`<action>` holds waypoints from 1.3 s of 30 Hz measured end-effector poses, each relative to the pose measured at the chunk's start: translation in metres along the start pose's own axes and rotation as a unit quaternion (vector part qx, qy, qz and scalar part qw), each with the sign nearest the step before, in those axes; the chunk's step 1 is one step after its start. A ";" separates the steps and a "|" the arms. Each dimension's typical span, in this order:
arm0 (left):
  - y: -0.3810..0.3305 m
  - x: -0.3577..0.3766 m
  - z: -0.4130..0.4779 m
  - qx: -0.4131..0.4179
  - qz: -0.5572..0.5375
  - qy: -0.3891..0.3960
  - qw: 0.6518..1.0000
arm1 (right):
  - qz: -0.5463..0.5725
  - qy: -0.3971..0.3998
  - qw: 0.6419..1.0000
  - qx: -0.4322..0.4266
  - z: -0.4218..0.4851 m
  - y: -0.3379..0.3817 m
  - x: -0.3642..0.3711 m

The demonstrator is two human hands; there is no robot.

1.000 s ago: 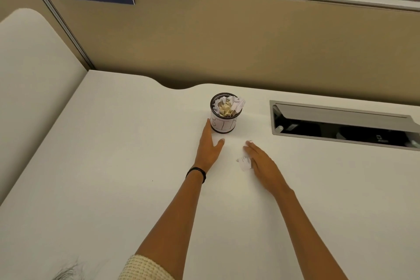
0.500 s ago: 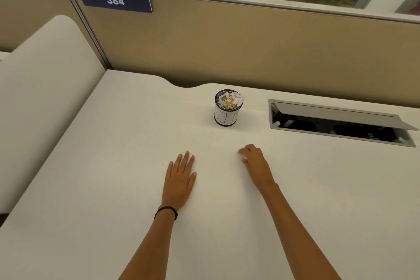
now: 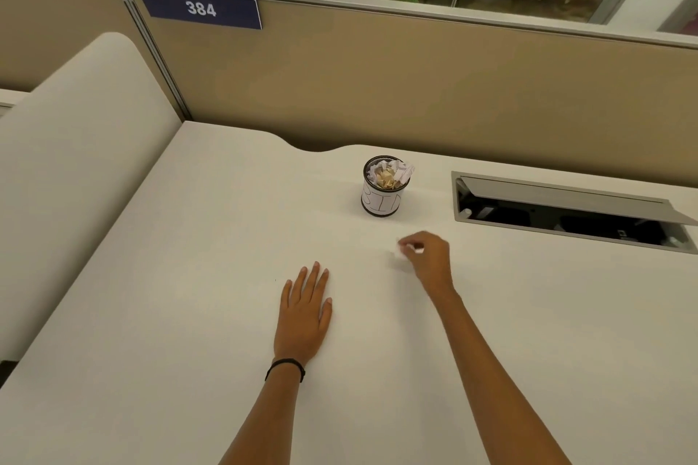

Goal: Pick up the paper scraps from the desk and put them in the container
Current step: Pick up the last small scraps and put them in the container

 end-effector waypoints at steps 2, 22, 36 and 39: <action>-0.001 -0.001 0.000 -0.003 -0.010 -0.002 1.000 | 0.051 -0.036 0.998 -0.021 0.020 0.027 -0.004; -0.001 -0.003 0.000 -0.005 -0.026 -0.012 1.000 | -0.196 0.087 0.972 -0.094 0.124 0.102 0.026; -0.001 -0.001 0.000 -0.006 -0.018 -0.014 1.000 | -0.026 -0.043 0.991 -0.122 0.097 0.067 -0.010; -0.002 -0.002 0.000 -0.005 -0.018 -0.011 1.000 | -0.020 -0.054 0.989 -0.139 0.086 0.060 -0.013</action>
Point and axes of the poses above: each hand's wrist, its own z-axis towards the middle knuckle, its own x-axis out of the palm, y = z × x, the point moved 5 cm from there along z, towards the middle knuckle, and after that the axes turned 8 degrees about z, right-handed, at the moved point
